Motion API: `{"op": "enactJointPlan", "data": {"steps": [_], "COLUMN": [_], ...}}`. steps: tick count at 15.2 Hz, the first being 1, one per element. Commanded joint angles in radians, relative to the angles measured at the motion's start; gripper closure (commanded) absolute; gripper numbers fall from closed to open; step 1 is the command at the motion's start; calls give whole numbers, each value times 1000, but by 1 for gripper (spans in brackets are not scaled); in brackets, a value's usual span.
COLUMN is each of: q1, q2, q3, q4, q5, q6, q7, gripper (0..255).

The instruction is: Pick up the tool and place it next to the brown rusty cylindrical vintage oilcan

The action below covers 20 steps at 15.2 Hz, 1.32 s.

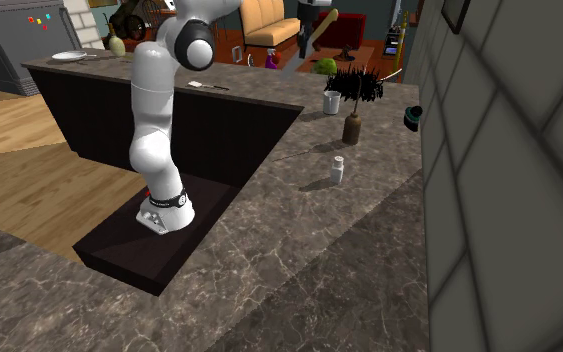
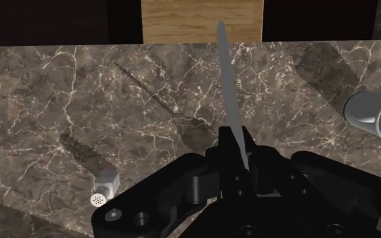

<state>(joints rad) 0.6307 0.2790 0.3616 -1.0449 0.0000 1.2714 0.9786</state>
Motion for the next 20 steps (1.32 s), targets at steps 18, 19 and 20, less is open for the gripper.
{"op": "enactJointPlan", "data": {"steps": [18, 19, 20], "q1": [-42, -43, -43], "q2": [-137, -140, -142], "q3": [-10, -11, -11], "q4": [-451, -468, -485], "q5": [47, 48, 49], "q6": [319, 334, 348], "q7": [-45, -47, -48], "gripper": [255, 255, 255]}}
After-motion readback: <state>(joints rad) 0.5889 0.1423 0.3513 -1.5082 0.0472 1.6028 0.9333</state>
